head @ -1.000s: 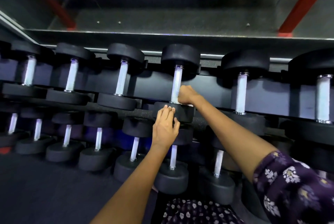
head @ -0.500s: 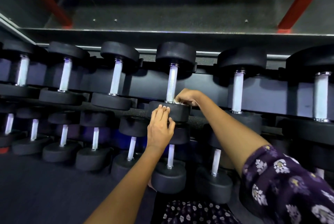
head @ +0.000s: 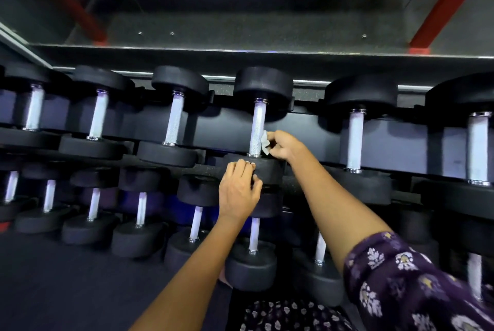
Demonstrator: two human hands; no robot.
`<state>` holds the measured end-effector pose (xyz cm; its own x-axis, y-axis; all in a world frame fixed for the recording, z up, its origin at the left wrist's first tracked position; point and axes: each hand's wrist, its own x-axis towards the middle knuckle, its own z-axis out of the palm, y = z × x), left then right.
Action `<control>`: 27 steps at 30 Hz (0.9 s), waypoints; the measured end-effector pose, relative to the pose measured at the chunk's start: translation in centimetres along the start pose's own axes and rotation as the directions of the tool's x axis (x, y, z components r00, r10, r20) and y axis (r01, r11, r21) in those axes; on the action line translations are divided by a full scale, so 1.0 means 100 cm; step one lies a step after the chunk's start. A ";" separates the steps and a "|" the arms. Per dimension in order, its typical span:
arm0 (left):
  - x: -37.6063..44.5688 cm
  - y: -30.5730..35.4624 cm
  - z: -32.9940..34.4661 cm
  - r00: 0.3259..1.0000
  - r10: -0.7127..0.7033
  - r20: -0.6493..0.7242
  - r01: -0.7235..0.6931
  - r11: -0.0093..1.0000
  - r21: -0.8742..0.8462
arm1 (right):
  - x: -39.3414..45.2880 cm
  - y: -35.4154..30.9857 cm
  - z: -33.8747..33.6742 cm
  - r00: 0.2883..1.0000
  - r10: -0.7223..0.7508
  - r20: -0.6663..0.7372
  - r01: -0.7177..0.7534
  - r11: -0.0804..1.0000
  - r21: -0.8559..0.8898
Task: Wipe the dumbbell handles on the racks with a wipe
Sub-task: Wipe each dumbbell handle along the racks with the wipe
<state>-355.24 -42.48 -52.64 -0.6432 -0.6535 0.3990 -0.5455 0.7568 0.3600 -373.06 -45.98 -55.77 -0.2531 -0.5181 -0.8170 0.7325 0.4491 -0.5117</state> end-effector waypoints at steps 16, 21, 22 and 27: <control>0.030 0.011 0.010 0.763 -0.579 0.287 0.610 0.793 -0.021 | -0.004 -0.019 -0.007 0.998 -0.011 0.062 0.015 0.998 -0.056; 0.038 0.016 0.003 0.628 -0.639 0.444 0.659 0.741 0.133 | 0.002 -0.004 0.001 0.994 0.039 0.104 -0.006 0.955 -0.296; 0.040 0.016 0.002 0.610 -0.631 0.479 0.647 0.746 0.158 | 0.003 -0.002 -0.001 0.988 0.073 0.133 -0.019 0.930 -0.367; 0.042 0.014 -0.002 0.596 -0.605 0.528 0.589 0.776 0.225 | 0.024 -0.028 0.004 0.990 -0.137 -0.015 0.137 0.991 0.008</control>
<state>-358.60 -44.16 -50.31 -0.3372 -0.8398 -0.4256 -0.9231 0.2060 0.3249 -375.44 -48.73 -56.20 -0.3606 -0.5636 -0.7431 0.6956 0.3682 -0.6168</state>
